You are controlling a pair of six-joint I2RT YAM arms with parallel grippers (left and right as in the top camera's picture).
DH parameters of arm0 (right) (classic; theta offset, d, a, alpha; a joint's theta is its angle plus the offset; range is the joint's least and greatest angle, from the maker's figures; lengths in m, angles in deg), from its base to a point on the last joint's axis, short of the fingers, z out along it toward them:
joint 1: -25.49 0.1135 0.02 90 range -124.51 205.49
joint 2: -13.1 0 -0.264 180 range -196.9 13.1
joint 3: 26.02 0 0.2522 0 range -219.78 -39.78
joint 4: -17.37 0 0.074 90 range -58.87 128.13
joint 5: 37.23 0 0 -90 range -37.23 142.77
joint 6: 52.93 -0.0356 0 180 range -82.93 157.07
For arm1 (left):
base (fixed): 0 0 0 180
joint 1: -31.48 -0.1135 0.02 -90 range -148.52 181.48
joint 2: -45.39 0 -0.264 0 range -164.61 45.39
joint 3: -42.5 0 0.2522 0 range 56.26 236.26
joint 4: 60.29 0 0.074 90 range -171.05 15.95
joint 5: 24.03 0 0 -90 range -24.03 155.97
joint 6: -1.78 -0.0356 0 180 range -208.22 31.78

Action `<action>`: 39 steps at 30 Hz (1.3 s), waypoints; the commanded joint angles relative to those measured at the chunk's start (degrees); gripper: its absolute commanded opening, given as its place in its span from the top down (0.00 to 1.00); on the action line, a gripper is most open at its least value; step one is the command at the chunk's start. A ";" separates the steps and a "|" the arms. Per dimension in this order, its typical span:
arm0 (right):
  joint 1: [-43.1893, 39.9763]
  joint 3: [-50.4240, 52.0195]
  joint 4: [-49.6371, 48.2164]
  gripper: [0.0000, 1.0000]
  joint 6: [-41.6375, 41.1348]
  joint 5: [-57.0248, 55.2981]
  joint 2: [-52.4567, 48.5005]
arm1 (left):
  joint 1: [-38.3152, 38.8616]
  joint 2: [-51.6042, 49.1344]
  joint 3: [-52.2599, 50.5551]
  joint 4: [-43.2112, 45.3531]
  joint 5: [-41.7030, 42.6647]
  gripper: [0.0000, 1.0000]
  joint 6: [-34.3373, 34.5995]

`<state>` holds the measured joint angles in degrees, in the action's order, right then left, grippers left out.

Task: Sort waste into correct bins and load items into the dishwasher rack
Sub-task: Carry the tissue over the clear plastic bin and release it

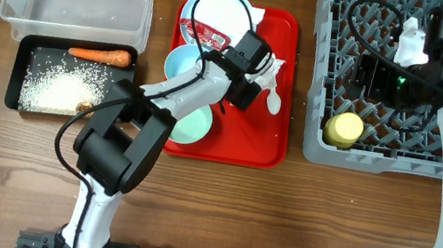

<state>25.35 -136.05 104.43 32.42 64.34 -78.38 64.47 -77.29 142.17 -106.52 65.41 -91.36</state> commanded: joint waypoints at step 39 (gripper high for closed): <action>0.24 -0.74 0.11 0.07 0.13 0.15 0.52 | -41.83 20.04 4.31 -10.21 -5.51 0.93 18.80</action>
<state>25.35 -136.05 104.58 32.42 64.34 -78.38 22.57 -53.75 146.65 -120.83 59.99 -73.43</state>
